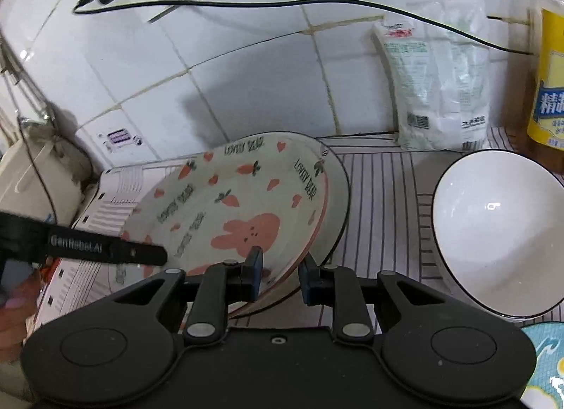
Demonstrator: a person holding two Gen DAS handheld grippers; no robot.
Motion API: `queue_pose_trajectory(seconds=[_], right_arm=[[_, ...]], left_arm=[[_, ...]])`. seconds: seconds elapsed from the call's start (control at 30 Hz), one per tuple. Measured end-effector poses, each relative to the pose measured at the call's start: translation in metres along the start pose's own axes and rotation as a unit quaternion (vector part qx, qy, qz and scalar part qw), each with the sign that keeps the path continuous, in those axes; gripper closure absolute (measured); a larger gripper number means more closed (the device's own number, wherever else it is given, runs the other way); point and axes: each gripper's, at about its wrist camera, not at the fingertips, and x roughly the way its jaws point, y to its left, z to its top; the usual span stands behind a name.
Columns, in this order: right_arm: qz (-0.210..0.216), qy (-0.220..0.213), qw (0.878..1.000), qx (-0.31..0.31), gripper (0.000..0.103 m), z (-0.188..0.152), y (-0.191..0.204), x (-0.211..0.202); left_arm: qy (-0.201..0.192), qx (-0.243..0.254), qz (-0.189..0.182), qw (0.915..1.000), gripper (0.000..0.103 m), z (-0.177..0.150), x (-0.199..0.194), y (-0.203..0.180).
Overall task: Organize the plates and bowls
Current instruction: 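Lower the bunny plate onto the white plate and open both grippers, then move both grippers back toward the blue fried-egg plate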
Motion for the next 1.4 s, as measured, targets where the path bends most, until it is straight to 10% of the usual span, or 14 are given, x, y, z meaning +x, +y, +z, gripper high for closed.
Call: queue_pose_trajectory(seconds=[0.87,1.4], right_arm=[[-0.176,-0.024,0.977,-0.121,0.065,-0.01,0.05,0.016],[-0.041,-0.101,0.991,-0.083,0.06,-0.015,0.011,-0.084]], left_arm=[[0.001,-0.013,0.041,0.9991,0.08,0.004,-0.001,-0.008],[-0.043,0.074,0.067,0.9941,0.065,-0.028,-0.088,-0.048]])
